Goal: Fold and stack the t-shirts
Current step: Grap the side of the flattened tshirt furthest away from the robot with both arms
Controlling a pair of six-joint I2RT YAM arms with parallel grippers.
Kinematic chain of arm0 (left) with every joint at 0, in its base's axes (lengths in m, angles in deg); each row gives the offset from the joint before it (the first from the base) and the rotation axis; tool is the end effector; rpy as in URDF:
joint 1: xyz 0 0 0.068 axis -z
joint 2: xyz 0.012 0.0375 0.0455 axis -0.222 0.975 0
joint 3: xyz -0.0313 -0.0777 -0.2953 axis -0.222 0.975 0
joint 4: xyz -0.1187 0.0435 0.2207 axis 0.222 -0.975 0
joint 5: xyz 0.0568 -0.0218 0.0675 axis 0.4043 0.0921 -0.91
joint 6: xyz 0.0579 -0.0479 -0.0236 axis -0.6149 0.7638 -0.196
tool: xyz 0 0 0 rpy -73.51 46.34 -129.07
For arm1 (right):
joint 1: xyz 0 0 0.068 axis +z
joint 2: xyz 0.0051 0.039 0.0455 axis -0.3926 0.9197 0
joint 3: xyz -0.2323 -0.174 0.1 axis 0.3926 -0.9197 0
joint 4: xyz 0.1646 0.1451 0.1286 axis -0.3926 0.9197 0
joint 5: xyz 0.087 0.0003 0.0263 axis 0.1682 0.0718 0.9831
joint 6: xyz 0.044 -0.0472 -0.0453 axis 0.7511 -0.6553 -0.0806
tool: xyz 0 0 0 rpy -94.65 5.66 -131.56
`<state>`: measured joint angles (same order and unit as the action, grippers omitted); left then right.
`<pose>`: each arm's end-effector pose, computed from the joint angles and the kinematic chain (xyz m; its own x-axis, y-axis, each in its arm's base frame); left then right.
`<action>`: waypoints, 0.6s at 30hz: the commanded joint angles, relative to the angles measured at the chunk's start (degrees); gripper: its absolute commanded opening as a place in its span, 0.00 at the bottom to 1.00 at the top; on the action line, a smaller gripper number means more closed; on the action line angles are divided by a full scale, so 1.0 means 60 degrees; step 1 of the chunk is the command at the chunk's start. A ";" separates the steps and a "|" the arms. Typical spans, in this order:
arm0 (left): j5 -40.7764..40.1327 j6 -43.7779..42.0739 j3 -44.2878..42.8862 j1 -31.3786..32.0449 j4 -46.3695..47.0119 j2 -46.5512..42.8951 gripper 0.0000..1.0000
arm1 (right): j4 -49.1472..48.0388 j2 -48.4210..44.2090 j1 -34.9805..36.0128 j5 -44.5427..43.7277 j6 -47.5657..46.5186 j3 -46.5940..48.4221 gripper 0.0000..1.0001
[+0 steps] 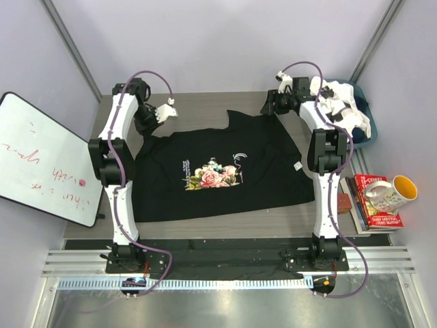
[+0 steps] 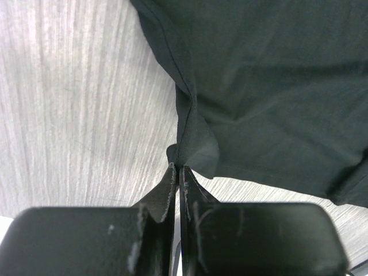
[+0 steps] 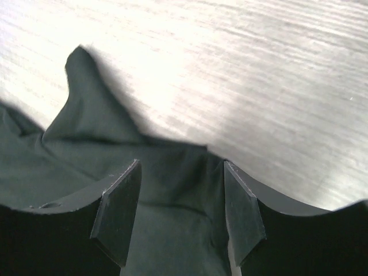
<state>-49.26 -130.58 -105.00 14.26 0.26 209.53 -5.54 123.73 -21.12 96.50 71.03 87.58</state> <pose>0.4717 -0.0265 0.2565 -0.3387 0.9022 -0.2671 0.9258 0.3703 0.0766 0.6007 0.0575 0.1873 -0.6271 -0.0778 -0.7750 -0.4783 0.8238 0.3043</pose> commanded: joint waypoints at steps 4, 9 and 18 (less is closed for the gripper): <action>-0.0302 -0.0020 0.0440 0.0069 -0.1055 -0.0800 0.00 | -0.0733 0.0512 -0.0070 0.0401 0.0841 0.0734 0.63; -0.0331 0.0009 0.0572 0.0055 -0.1025 -0.0859 0.00 | -0.0733 0.0601 -0.0070 0.0503 0.0885 0.0764 0.56; -0.0390 0.0024 0.0543 0.0084 -0.1011 -0.0844 0.00 | -0.0659 -0.0028 -0.0084 0.0635 0.0315 0.0295 0.01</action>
<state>-51.12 -130.55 -101.70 14.48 0.20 207.82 -7.85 127.99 -21.69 98.80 75.14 89.37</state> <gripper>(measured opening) 0.006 0.027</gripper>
